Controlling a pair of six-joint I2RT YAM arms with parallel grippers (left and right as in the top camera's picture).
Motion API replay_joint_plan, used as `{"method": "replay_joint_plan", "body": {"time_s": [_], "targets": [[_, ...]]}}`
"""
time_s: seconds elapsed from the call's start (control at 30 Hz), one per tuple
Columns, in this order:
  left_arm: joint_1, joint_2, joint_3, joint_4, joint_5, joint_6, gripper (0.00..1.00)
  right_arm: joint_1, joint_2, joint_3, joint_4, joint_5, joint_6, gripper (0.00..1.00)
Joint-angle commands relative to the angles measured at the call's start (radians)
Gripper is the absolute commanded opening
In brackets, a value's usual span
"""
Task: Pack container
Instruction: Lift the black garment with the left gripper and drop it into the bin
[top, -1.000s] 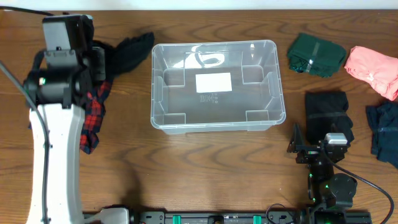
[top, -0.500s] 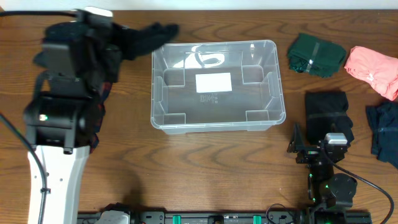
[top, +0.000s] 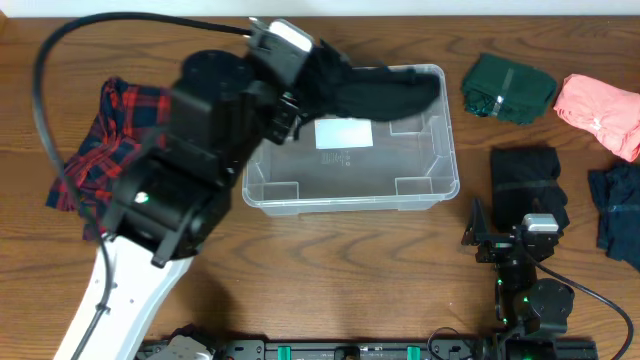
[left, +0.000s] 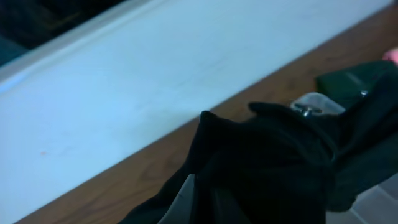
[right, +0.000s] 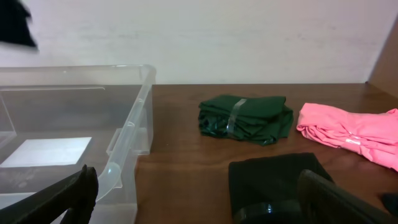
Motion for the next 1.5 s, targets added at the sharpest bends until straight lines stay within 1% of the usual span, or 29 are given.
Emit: {"method": "replay_joint_plan", "body": {"time_s": [0.0,0.07,0.23,0.4,0.7,1.1,1.13,1.2,1.3,1.33,1.47], "targets": [[-0.029,0.051,0.043,0.037,-0.028,-0.042,0.06,0.012,-0.007,-0.002,-0.004,-0.001,-0.011,0.99],[-0.035,0.097,0.043,0.047,-0.074,-0.087,0.06,0.012,-0.007,-0.002,-0.004,-0.001,-0.011,0.99],[-0.035,0.202,0.043,0.076,-0.1,-0.135,0.06,0.012,-0.007,-0.002,-0.004,-0.001,-0.011,0.99],[-0.035,0.298,0.043,0.124,-0.13,-0.222,0.06,0.012,-0.007,-0.002,-0.004,-0.001,-0.011,0.99],[-0.035,0.404,0.043,0.211,-0.123,-0.316,0.06,0.012,-0.007,-0.002,-0.004,-0.001,-0.011,0.99],[-0.035,0.434,0.039,0.211,-0.106,-0.319,0.07,0.012,-0.007,-0.002,-0.004,-0.001,-0.011,0.99],[-0.035,0.434,0.038,0.21,-0.106,-0.319,0.13,0.012,-0.007,-0.002,-0.004,-0.001,-0.011,0.99],[-0.036,0.434,0.038,0.207,-0.105,-0.319,0.36,0.012,-0.007,-0.002,-0.004,-0.001,-0.011,0.99],[-0.039,0.427,0.038,0.194,-0.078,-0.319,0.54,0.012,-0.007,-0.002,-0.004,-0.001,-0.011,0.99],[-0.042,0.424,0.038,0.187,-0.071,-0.319,0.57,0.012,-0.007,-0.002,-0.004,-0.001,-0.011,0.99],[-0.051,0.407,0.038,0.16,-0.068,-0.319,0.59,0.012,-0.007,-0.002,-0.004,-0.001,-0.011,0.99]]}}
